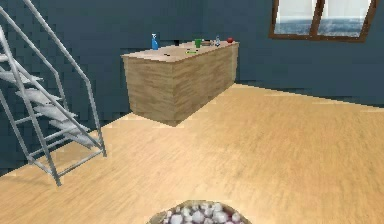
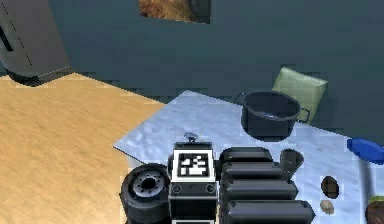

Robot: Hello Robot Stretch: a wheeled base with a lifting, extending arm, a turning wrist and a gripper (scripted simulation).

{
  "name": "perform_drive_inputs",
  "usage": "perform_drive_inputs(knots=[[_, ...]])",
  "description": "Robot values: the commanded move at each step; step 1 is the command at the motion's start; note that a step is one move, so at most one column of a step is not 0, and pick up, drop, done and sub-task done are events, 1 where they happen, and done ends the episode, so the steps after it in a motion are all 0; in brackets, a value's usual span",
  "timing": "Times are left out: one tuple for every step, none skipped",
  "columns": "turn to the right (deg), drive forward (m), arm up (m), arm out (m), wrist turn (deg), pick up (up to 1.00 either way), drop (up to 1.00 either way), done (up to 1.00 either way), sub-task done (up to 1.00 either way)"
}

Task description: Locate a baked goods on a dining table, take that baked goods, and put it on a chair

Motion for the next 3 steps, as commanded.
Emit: perform_drive_inputs(knots=[[-45.0,0.0,0.0,0.0,0.0,0.0,0.0,0.0,0.0],[-45.0,0.0,0.0,0.0,0.0,0.0,0.0,0.0,0.0],[-45.0,0.0,0.0,0.0,0.0,0.0,0.0,0.0,0.0]])
